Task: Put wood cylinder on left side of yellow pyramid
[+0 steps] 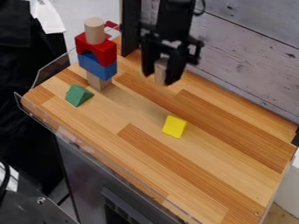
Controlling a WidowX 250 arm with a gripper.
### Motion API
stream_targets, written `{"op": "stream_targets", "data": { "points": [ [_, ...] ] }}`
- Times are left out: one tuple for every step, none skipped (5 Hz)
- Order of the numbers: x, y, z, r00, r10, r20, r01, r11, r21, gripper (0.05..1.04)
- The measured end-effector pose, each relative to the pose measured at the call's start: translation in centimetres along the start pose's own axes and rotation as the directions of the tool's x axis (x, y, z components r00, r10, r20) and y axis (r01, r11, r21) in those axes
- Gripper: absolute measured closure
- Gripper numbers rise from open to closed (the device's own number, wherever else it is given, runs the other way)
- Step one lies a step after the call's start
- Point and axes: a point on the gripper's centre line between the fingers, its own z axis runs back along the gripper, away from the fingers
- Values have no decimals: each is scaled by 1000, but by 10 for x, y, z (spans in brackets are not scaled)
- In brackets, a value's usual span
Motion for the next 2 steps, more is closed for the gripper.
{"op": "stream_targets", "data": {
  "points": [
    [3,7,-14,1000,10,-28,-10,1000,8,541],
    [6,10,-27,998,26,-54,-25,999,23,541]
  ]
}}
